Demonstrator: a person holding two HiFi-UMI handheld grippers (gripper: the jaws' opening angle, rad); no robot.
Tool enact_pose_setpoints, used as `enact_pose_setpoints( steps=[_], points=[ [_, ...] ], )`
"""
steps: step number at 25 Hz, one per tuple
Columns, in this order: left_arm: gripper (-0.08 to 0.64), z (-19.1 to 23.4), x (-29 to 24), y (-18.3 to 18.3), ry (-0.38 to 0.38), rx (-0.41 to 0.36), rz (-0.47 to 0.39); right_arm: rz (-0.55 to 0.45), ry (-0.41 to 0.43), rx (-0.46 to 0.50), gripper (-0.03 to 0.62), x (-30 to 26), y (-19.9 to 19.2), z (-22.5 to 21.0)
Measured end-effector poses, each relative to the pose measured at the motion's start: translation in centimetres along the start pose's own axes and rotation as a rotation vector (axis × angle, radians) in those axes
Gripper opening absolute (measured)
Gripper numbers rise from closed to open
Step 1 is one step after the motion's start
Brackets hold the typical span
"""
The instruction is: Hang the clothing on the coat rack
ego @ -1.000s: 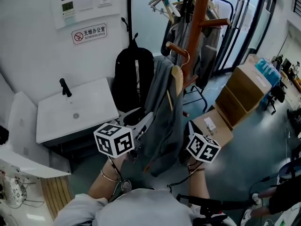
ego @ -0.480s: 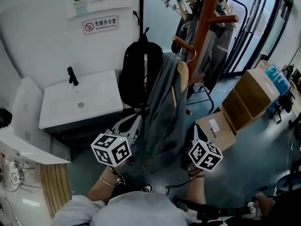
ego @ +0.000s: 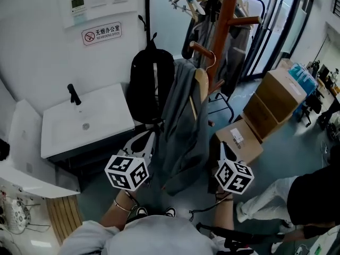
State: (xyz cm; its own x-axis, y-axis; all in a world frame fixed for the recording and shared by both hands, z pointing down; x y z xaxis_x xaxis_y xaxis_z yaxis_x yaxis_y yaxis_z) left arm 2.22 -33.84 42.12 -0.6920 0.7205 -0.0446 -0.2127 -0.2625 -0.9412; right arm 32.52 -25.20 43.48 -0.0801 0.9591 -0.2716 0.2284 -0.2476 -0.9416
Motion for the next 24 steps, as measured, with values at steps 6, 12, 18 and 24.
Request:
enact_pose_setpoints(
  steps=[6, 12, 18, 24],
  points=[
    [0.008, 1.4, 0.1, 0.1, -0.038, 0.025, 0.018, 0.001, -0.039, 0.029, 0.021, 0.6, 0.1, 1.5],
    [0.008, 2.1, 0.1, 0.9, -0.069, 0.020, 0.019, -0.006, -0.056, 0.034, 0.021, 0.7, 0.3, 2.6],
    [0.008, 2.5, -0.1, 1.5, -0.087, 0.011, 0.016, -0.008, -0.072, 0.031, 0.021, 0.6, 0.4, 3.0],
    [0.008, 2.7, 0.1, 1.5, -0.093, 0.010, 0.021, -0.010, -0.080, 0.035, 0.021, 0.9, 0.3, 3.2]
  ],
)
Point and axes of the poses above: the fingertips, and each gripper's own axes: x backward along the fingers, z to its left, y out of its top, the point moved 9 cm from there along x, backward along the fingers, and after that the axes turned 2 degrees about x, right-handed, at the moved point
